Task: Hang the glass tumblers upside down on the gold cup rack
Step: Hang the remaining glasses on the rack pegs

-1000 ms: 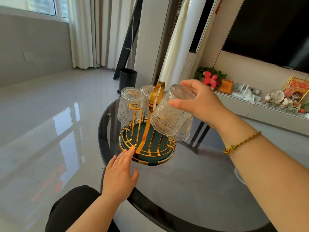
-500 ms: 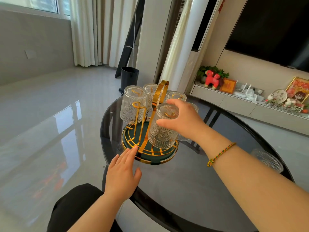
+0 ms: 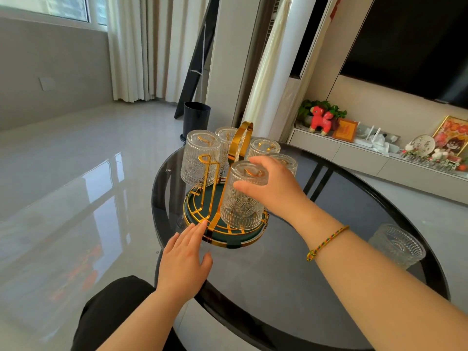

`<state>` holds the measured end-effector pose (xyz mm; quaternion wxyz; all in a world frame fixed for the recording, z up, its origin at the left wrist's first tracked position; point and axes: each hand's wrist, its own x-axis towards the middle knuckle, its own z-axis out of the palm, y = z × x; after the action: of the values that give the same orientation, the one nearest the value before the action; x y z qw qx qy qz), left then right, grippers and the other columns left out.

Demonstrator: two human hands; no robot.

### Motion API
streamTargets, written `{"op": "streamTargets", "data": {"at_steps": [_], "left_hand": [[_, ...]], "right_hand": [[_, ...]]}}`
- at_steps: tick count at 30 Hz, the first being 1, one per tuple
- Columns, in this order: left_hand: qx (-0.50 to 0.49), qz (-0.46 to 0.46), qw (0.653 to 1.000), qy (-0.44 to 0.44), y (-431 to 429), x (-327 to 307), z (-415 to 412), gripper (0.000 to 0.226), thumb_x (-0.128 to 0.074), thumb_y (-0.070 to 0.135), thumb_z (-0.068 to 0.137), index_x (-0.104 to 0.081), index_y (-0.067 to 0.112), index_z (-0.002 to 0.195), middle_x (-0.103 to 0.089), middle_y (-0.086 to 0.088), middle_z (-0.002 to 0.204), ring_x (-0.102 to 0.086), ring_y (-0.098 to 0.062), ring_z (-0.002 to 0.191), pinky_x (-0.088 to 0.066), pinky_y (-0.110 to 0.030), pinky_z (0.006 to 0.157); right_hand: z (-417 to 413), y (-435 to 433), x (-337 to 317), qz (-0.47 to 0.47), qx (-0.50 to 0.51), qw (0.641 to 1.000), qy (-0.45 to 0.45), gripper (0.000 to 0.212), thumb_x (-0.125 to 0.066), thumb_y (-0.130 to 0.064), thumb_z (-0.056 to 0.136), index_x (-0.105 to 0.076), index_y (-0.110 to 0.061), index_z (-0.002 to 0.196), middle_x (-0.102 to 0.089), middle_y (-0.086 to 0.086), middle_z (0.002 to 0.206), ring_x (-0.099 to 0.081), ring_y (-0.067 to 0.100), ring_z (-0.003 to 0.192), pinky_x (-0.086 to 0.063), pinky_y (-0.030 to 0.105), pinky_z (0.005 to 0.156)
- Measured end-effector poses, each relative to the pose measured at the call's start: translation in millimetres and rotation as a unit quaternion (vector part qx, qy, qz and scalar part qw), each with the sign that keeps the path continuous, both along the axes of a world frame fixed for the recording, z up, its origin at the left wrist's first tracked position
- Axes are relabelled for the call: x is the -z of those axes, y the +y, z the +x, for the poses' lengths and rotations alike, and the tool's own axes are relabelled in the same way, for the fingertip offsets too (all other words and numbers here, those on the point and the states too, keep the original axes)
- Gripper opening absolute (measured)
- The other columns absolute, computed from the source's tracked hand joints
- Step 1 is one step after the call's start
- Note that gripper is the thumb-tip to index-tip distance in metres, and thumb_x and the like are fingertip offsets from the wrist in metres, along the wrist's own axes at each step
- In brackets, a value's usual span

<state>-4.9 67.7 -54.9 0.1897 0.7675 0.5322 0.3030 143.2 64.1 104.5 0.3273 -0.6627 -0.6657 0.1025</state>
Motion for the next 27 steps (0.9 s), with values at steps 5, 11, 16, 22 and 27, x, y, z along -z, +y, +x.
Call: {"op": "streamTargets", "data": {"at_steps": [5, 11, 16, 22, 27], "left_hand": [[0.024, -0.027, 0.999, 0.005, -6, -10, -3, 0.062, -0.047, 0.032, 0.089, -0.010, 0.030, 0.139, -0.021, 0.003, 0.152, -0.015, -0.016, 0.141, -0.009, -0.033, 0.116], [0.041, 0.022, 0.999, 0.013, -36, -16, 6, 0.045, -0.052, 0.031, 0.087, -0.039, 0.026, 0.130, -0.043, 0.003, 0.140, -0.032, -0.017, 0.134, -0.019, -0.035, 0.114], [0.168, 0.026, 0.982, 0.088, -44, -18, 34, 0.042, -0.041, 0.036, 0.091, -0.034, 0.032, 0.132, -0.035, 0.012, 0.144, -0.025, -0.007, 0.136, -0.016, -0.026, 0.113], [0.205, 0.006, 0.965, 0.165, -41, -15, 70, 0.049, -0.039, 0.042, 0.090, -0.026, 0.029, 0.136, -0.025, 0.006, 0.151, -0.018, -0.013, 0.139, -0.014, -0.030, 0.115], [0.202, 0.001, 0.962, 0.184, -33, -12, 75, 0.049, -0.039, 0.047, 0.089, -0.029, 0.032, 0.134, -0.026, 0.007, 0.150, -0.017, -0.012, 0.139, -0.013, -0.033, 0.115]], "right_hand": [[15, -25, 2, 0.022, 0.003, 0.999, 0.027, 0.053, -0.063, -0.035, 0.075, -0.043, -0.022, 0.123, -0.041, -0.003, 0.128, -0.037, 0.014, 0.120, -0.033, 0.028, 0.094], [49, -68, 27, 0.095, 0.057, 0.990, 0.084, 0.031, -0.061, -0.020, 0.078, -0.054, -0.022, 0.108, -0.044, -0.016, 0.102, -0.043, 0.007, 0.101, -0.035, 0.007, 0.077], [79, -100, 64, 0.089, 0.137, 0.976, 0.141, 0.023, -0.061, -0.012, 0.078, -0.055, -0.020, 0.100, -0.045, -0.019, 0.093, -0.043, 0.007, 0.093, -0.034, 0.010, 0.072], [120, -134, 98, 0.102, 0.261, 0.941, 0.189, 0.025, -0.063, -0.013, 0.077, -0.055, -0.015, 0.101, -0.047, 0.000, 0.101, -0.045, 0.017, 0.097, -0.036, 0.028, 0.086], [156, -148, 117, 0.152, 0.415, 0.874, 0.204, 0.043, -0.069, -0.018, 0.072, -0.048, -0.009, 0.109, -0.048, 0.013, 0.112, -0.045, 0.030, 0.107, -0.038, 0.039, 0.088]]}}
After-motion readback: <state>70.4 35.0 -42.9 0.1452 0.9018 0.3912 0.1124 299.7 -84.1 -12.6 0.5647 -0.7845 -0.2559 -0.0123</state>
